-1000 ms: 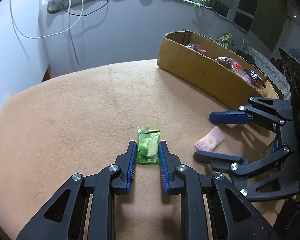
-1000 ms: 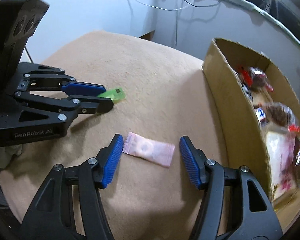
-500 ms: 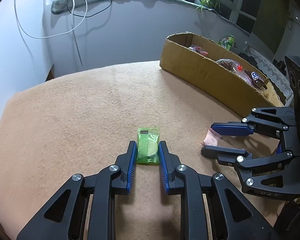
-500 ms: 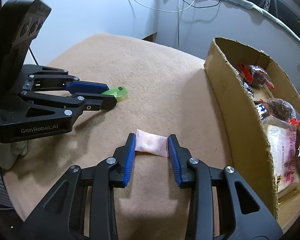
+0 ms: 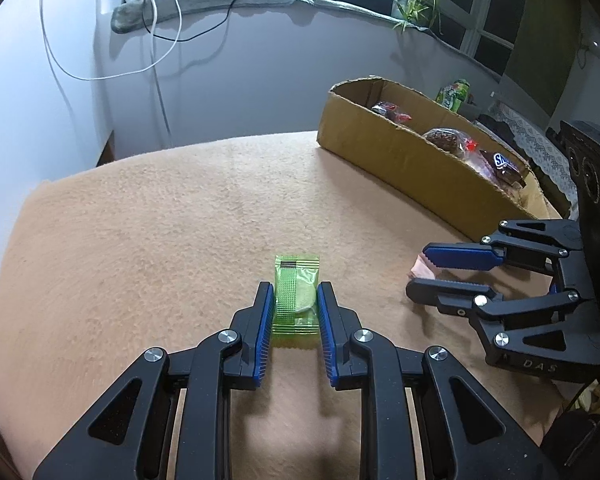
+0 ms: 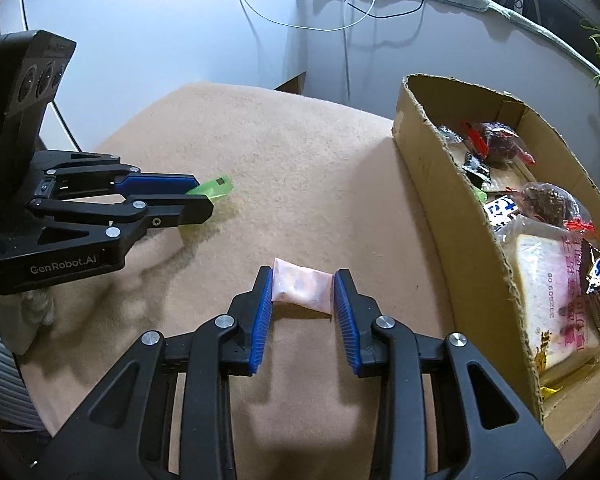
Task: Organize snacks
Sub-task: 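Carry the green packet and pink wrapper into the box and open both tools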
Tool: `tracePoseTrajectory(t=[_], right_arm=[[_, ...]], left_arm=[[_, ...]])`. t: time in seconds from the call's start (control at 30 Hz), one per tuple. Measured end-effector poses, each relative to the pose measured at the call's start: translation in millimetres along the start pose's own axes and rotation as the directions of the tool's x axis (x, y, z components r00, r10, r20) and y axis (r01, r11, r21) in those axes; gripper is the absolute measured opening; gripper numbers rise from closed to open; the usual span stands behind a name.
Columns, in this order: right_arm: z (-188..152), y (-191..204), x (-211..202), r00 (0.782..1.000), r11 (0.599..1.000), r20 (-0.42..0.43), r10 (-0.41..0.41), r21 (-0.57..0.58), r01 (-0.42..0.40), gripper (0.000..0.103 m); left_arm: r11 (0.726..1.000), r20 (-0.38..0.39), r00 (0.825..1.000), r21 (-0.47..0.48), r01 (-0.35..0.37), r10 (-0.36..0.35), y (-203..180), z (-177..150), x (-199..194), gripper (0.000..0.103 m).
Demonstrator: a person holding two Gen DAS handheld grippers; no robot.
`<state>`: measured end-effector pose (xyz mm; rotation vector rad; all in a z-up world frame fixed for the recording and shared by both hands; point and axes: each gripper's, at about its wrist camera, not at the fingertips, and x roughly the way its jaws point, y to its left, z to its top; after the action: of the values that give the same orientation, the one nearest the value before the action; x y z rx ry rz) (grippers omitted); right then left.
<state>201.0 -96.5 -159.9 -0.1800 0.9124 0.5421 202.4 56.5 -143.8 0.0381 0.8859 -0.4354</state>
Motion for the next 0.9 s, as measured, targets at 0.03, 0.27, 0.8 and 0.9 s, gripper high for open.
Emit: tracePoseTrajectory(t=[0.03,0.27,0.8,0.9], right_arm=[[-2,0,-4,1.000,1.000,0.007,-0.002,0.001,0.002,0.032],[6,4,-32,0.997,1.000,0.077,-0.013,-0.024,0.015,0.032],[25,-30,-91,0.980,1.000,0.197,0.000,0.008,-0.001,0.032],[27,-42,-100,0.977,1.000,0.212,-0.010,0.018,0.007,0.032]], left_arm=[[1.000,0.002,1.000,-0.002,-0.003,0.003,0,0,0,0.020],[1.000,0.029,1.000,-0.006,-0.008,0.008,-3,4,-12,0.020],[0.998,0.144,0.990,0.065,0.001,-0.010,-56,37,-44,0.020],[0.997,0.152,0.988,0.081,0.005,-0.018,-65,45,-44,0.020]])
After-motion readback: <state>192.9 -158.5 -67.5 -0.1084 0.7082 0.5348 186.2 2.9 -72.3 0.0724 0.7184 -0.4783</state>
